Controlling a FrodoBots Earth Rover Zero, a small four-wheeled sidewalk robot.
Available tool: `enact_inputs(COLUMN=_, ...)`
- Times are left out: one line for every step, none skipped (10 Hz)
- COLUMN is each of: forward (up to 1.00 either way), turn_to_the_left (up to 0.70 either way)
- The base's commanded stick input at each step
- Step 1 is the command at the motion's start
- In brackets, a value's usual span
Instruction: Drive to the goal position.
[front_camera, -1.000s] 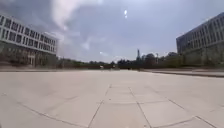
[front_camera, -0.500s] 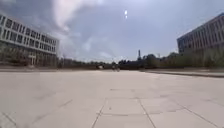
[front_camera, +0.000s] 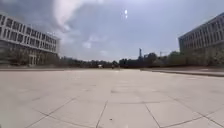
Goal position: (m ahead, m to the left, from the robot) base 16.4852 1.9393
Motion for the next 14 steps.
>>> enact_inputs(forward=0.70, turn_to_the_left=0.00)
enact_inputs(forward=0.70, turn_to_the_left=0.00)
enact_inputs(forward=0.70, turn_to_the_left=0.00)
enact_inputs(forward=0.70, turn_to_the_left=0.00)
enact_inputs(forward=0.70, turn_to_the_left=0.00)
enact_inputs(forward=0.70, turn_to_the_left=0.00)
enact_inputs(forward=0.70, turn_to_the_left=0.00)
enact_inputs(forward=0.70, turn_to_the_left=0.00)
enact_inputs(forward=0.70, turn_to_the_left=0.00)
enact_inputs(forward=0.70, turn_to_the_left=0.00)
enact_inputs(forward=0.70, turn_to_the_left=0.00)
enact_inputs(forward=0.70, turn_to_the_left=0.00)
enact_inputs(forward=0.70, turn_to_the_left=0.00)
enact_inputs(forward=0.70, turn_to_the_left=0.00)
